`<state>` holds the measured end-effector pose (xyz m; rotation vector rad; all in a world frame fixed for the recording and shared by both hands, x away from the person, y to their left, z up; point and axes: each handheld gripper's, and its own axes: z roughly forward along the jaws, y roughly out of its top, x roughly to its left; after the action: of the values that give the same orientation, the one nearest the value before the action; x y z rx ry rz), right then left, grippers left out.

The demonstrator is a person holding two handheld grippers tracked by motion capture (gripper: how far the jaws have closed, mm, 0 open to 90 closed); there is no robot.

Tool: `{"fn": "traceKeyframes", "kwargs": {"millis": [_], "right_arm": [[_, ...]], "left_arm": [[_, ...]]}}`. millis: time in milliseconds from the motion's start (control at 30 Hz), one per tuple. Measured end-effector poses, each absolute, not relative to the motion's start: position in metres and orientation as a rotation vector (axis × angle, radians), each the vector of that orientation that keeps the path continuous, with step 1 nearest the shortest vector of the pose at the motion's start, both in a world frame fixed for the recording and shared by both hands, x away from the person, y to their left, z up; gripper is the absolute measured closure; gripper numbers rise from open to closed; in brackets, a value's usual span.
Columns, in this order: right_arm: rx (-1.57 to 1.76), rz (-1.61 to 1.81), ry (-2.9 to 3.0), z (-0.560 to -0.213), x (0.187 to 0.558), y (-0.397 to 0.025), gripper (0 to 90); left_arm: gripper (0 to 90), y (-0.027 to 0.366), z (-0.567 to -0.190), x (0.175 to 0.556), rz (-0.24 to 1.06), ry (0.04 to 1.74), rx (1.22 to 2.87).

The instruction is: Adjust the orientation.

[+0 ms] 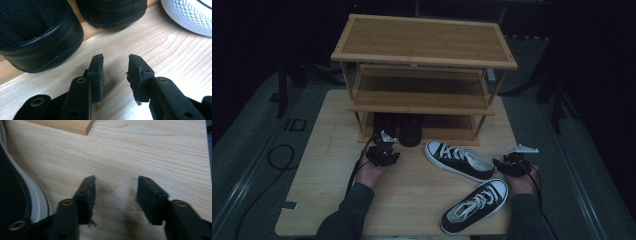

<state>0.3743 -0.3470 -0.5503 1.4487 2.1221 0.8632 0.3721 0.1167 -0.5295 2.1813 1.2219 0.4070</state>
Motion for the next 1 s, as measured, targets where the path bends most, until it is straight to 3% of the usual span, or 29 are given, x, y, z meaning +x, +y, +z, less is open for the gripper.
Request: {"fn": "traceKeyframes", "kwargs": {"millis": [433, 1000], "right_arm": [[1.350, 0.941, 2.234, -0.515, 0.381, -0.346, 56.8], [1.191, 0.954, 2.334, -0.491, 0.379, -0.325, 55.6]], "left_arm": [[64.3, 0.115, -0.533, 0.370, 0.395, 1.203, 2.192], [62.6, 0.117, -0.546, 0.371, 0.360, 1.181, 2.192]]}}
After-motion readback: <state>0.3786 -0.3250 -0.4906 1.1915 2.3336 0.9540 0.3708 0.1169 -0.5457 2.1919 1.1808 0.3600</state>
